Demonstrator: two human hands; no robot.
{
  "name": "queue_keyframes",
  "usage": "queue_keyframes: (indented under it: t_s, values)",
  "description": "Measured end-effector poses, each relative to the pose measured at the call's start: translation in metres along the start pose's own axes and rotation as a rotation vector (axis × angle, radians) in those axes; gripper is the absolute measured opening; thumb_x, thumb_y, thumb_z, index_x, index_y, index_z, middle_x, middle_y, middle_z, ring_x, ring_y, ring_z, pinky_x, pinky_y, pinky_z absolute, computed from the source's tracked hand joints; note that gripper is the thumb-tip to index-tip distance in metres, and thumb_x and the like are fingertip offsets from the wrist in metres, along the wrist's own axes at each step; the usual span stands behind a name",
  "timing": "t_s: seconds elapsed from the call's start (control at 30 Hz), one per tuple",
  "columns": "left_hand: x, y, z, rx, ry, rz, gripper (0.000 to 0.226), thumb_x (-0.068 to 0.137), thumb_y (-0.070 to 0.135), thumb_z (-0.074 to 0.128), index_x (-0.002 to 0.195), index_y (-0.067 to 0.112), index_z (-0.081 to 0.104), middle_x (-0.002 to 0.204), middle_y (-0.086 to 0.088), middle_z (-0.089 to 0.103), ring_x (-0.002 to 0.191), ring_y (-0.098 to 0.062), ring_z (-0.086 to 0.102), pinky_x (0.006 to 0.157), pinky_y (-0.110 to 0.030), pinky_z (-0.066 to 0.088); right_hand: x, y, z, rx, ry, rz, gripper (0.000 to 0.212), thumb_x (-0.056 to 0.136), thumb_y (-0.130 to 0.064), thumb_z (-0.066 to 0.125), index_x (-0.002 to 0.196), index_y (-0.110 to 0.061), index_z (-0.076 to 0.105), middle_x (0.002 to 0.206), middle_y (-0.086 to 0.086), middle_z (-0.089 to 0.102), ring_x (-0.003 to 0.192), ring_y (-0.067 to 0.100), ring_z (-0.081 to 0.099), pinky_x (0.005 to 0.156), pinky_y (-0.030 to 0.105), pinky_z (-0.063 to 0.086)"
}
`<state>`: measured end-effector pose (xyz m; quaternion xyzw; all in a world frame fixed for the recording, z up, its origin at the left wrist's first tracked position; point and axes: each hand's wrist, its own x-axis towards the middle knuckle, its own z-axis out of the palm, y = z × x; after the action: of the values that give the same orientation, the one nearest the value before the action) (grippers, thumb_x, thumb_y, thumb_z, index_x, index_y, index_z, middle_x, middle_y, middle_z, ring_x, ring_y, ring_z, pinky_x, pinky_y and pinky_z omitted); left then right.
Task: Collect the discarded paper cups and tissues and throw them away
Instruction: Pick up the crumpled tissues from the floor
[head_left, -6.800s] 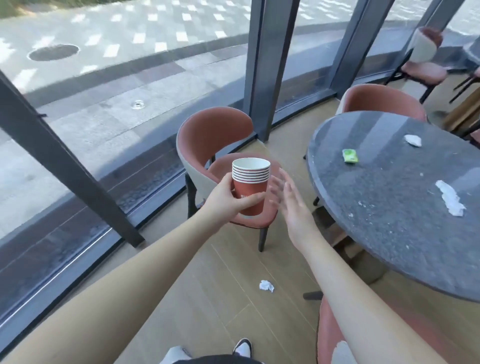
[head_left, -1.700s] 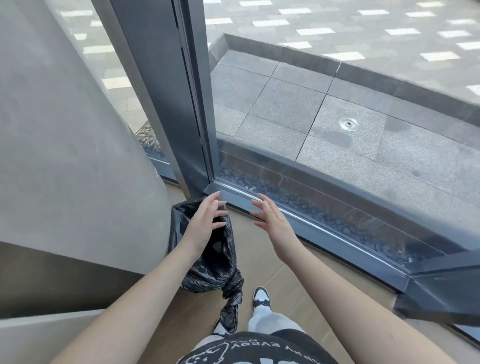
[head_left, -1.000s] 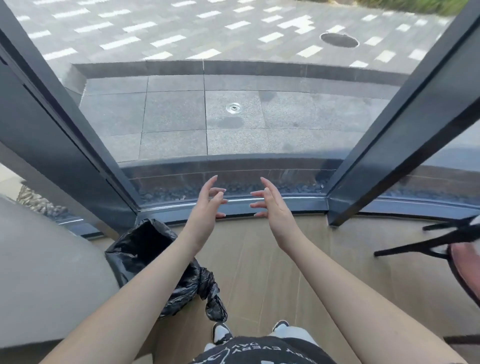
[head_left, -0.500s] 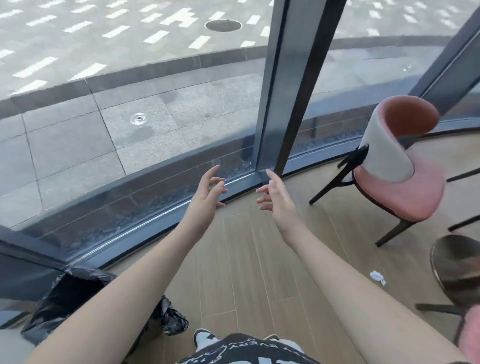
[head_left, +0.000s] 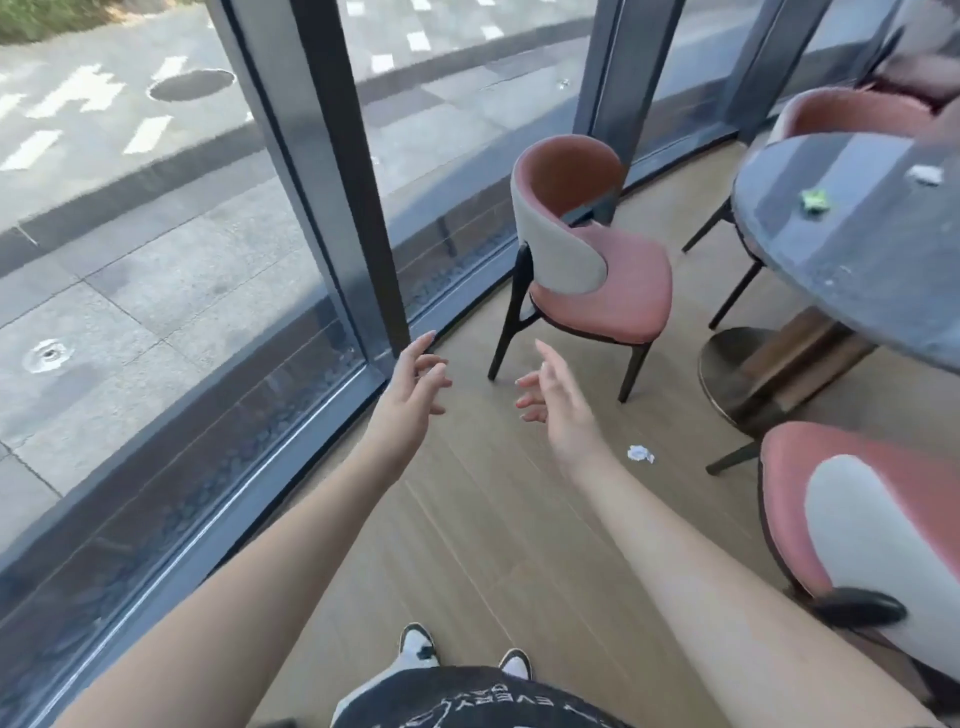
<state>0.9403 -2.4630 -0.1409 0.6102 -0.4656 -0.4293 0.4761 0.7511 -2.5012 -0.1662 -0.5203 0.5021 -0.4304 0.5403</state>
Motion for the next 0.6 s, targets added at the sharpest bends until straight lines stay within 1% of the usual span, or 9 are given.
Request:
queue_keyframes:
  t_s: [0.1,0.17,0.2,0.27,0.37,0.47,0.6]
  values:
    - [0.018,0.003,0.025,0.009,-0.105,-0.001,0.055,0.095,0.044,0.044,0.149,0.034,0.038,0.126,0.004,0.058,0.106,-0.005,0.062,0.086,-0.031,0.053,0.001,0.003,-0.025,0.023,0.106,0.011,0.038,0.109,-0.032,0.033,0.146,-0.029,0.042,0.1,-0.004,0.059,0.083,0.012,0.058,0.078,0.031,0.049]
    - [0.032,0.004,0.04,0.013,-0.163,0.001,0.058,0.094,0.048,0.044,0.149,0.034,0.037,0.125,0.007,0.059,0.106,-0.004,0.062,0.084,-0.028,0.053,0.001,0.006,-0.041,0.033,0.162,0.023,0.037,0.109,-0.034,0.034,0.145,-0.032,0.042,0.101,-0.003,0.059,0.085,0.013,0.058,0.081,0.034,0.05]
    - [0.039,0.004,0.048,0.01,-0.19,0.01,0.056,0.095,0.047,0.045,0.149,0.034,0.037,0.125,0.008,0.059,0.106,-0.002,0.062,0.083,-0.026,0.052,0.002,0.008,-0.048,0.033,0.187,0.027,0.036,0.108,-0.035,0.034,0.143,-0.036,0.042,0.102,-0.003,0.06,0.085,0.011,0.059,0.082,0.034,0.051]
    - [0.053,0.005,0.063,0.008,-0.251,0.024,0.047,0.102,0.039,0.046,0.149,0.034,0.037,0.126,0.007,0.059,0.104,0.001,0.062,0.081,-0.023,0.051,0.002,0.011,-0.061,0.028,0.251,0.036,0.033,0.108,-0.036,0.035,0.139,-0.041,0.043,0.102,-0.003,0.06,0.083,0.007,0.06,0.079,0.029,0.052]
    - [0.072,0.007,0.082,0.014,-0.345,0.032,0.043,0.106,0.031,0.044,0.149,0.033,0.037,0.127,0.002,0.059,0.104,-0.001,0.062,0.081,-0.024,0.053,0.003,0.014,-0.075,0.024,0.372,0.04,0.033,0.104,-0.044,0.036,0.136,-0.044,0.044,0.101,-0.005,0.062,0.08,0.003,0.061,0.072,0.022,0.051]
    - [0.091,0.012,0.096,0.02,-0.442,0.063,0.043,0.106,0.03,0.044,0.149,0.032,0.038,0.126,0.0,0.058,0.102,0.0,0.062,0.084,-0.027,0.054,0.005,0.016,-0.084,0.032,0.462,0.054,0.04,0.095,-0.055,0.037,0.133,-0.048,0.045,0.097,-0.01,0.063,0.08,0.004,0.062,0.07,0.02,0.051]
    - [0.108,0.016,0.114,0.024,-0.557,0.088,0.041,0.106,0.031,0.045,0.147,0.034,0.04,0.126,0.003,0.059,0.102,0.0,0.063,0.084,-0.027,0.052,0.002,0.015,-0.093,0.061,0.591,0.059,0.037,0.093,-0.057,0.039,0.128,-0.055,0.047,0.096,-0.011,0.063,0.081,0.008,0.062,0.07,0.021,0.051]
